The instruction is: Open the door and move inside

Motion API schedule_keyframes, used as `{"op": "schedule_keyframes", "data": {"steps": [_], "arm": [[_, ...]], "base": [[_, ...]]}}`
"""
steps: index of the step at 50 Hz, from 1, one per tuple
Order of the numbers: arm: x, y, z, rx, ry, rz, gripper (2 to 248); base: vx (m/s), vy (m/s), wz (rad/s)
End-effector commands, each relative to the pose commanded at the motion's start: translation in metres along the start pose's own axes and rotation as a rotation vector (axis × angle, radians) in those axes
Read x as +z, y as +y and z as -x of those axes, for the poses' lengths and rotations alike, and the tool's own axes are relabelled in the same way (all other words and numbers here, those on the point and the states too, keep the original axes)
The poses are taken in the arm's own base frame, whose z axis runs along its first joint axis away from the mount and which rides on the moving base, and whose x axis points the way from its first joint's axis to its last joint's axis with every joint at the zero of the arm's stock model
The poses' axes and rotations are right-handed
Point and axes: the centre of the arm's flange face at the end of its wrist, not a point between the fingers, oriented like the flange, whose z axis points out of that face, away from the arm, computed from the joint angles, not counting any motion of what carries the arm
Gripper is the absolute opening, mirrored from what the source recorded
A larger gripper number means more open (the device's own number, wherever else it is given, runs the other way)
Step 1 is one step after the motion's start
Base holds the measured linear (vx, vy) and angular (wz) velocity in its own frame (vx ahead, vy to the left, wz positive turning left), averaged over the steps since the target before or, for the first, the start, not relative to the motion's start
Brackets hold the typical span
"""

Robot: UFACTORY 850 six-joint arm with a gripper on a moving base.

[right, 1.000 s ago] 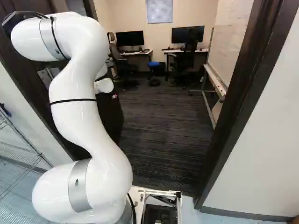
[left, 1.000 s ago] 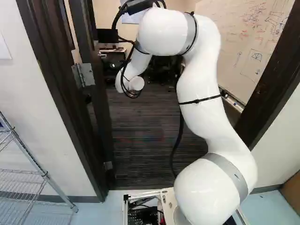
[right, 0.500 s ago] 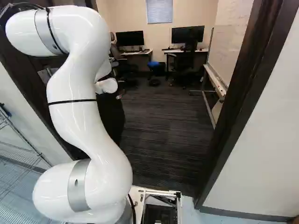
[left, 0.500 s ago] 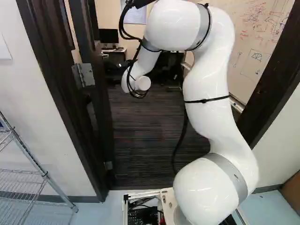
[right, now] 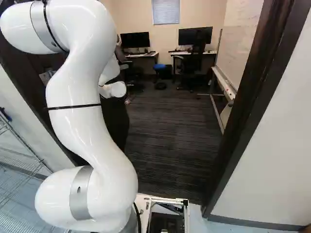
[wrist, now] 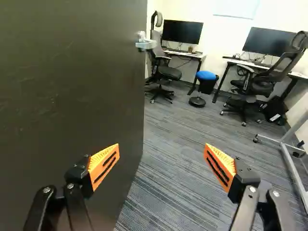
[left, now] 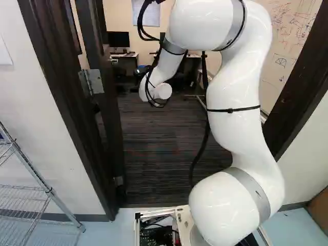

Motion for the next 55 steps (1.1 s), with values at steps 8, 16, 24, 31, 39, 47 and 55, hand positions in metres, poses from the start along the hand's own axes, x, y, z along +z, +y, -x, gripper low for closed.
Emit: {"op": "schedule_keyframes", "data": {"steps": [8,16,24,31,39,47,55], "arm": [[-0.01,0.01,0.002,0.006,-0.007,0.018,247],[-0.022,0.019,0.005,0.011,-0.014,0.035,247],[-0.037,0.027,0.008,0.019,-0.023,0.053,247],[-0.05,0.033,0.011,0.034,-0.031,0.076,247],[-0.066,0.039,0.014,0.055,-0.038,0.105,247],[-0.083,0.045,0.018,0.076,-0.046,0.136,247],[-0.099,0.05,0.022,0.097,-0.052,0.165,247]], "base": [[0.0,0.0,0.0],[0.0,0.0,0.0],[0.0,0.0,0.0],[0.0,0.0,0.0],[0.0,0.0,0.0],[0.0,0.0,0.0],[0.0,0.0,0.0]]}}
